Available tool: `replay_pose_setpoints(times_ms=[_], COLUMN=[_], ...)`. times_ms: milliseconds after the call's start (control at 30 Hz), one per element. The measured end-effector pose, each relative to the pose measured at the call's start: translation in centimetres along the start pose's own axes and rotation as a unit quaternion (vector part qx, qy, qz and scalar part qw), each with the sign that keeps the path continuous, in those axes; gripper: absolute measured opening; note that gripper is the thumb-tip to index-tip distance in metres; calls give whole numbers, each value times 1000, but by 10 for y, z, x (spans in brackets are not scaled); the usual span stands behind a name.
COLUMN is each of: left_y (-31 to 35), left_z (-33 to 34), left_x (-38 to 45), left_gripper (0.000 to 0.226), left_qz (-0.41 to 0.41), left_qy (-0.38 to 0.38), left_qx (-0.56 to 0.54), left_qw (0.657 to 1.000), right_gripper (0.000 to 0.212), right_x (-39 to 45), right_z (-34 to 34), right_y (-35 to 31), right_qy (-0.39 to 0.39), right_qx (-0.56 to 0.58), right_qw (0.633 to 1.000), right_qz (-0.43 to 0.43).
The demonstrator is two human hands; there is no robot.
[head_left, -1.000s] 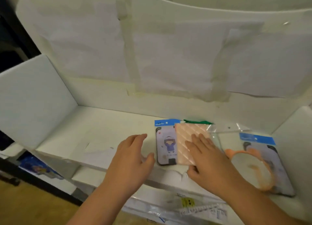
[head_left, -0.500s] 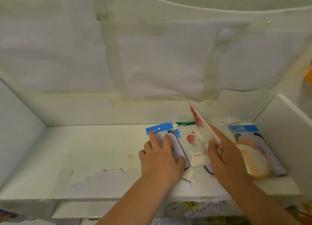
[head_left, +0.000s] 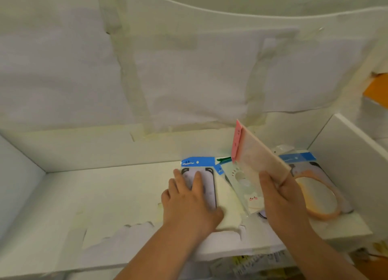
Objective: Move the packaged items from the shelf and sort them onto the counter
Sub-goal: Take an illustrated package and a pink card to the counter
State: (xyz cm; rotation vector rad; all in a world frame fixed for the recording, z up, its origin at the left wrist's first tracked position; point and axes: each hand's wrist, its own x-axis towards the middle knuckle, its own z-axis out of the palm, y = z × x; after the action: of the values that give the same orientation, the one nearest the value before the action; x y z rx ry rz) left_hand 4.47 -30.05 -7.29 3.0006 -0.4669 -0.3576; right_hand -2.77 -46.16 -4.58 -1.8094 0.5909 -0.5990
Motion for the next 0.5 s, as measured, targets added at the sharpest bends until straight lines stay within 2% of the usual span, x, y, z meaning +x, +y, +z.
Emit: replay_pose_setpoints(times_ms=[133, 233, 367, 500], left_y=[-13, -10, -13, -22], left_z=[-7, -11, -14, -17], left_x=[-6, -2, 3, 14], left_gripper=[105, 107, 103, 99], left_qz=[2, 2, -6, -38], left_qy=[45, 44, 34, 32], left_qx=[55, 38, -78, -226], left_qw=[998, 998, 996, 973], right_gripper=[15, 8, 16, 18], right_x=[1, 0, -8, -17], right_z=[2, 5, 1, -7], right_y=[-2, -2, -13, -18], right_qy=[-9, -1, -14, 14], right_qx=[63, 110, 123, 136], right_qw=[997, 992, 992, 989], right_qz=[34, 53, 33, 52])
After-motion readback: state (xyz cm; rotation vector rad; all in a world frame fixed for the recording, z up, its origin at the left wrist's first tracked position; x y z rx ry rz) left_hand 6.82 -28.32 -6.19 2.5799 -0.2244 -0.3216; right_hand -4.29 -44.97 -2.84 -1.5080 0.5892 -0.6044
